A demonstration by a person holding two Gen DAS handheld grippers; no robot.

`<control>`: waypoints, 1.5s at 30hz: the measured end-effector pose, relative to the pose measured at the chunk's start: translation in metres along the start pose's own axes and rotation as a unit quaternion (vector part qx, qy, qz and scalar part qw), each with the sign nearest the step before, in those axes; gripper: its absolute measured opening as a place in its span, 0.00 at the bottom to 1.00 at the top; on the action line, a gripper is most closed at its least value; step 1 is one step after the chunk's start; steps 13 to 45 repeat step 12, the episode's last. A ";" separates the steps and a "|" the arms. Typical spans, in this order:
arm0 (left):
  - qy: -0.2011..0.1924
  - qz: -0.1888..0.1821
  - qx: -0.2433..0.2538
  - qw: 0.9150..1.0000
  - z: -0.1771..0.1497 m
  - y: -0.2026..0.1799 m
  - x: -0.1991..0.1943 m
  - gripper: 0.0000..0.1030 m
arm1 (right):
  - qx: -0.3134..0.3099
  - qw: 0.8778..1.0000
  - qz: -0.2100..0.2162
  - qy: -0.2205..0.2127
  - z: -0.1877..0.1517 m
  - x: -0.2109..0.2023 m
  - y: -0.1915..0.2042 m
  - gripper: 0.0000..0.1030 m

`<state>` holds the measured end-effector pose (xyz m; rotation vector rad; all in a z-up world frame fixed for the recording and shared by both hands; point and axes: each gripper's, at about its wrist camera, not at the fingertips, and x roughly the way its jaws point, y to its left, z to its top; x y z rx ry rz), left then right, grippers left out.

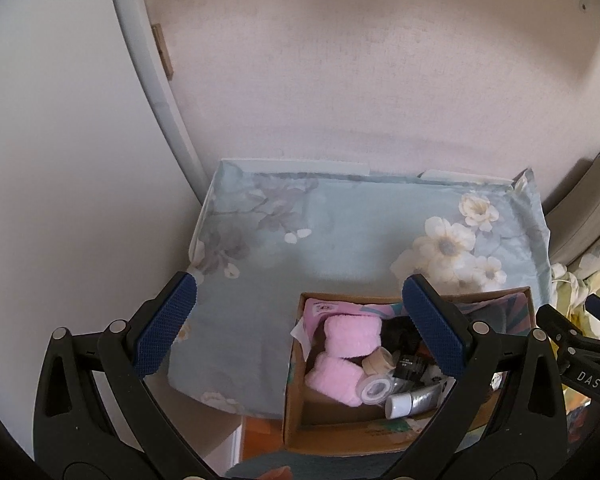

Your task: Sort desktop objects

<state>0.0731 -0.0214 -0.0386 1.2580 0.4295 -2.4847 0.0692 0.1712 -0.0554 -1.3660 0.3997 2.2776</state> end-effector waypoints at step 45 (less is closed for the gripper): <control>-0.007 0.000 -0.002 1.000 0.003 0.006 0.001 1.00 | -0.002 1.000 0.000 -0.003 0.003 -0.002 0.001 0.99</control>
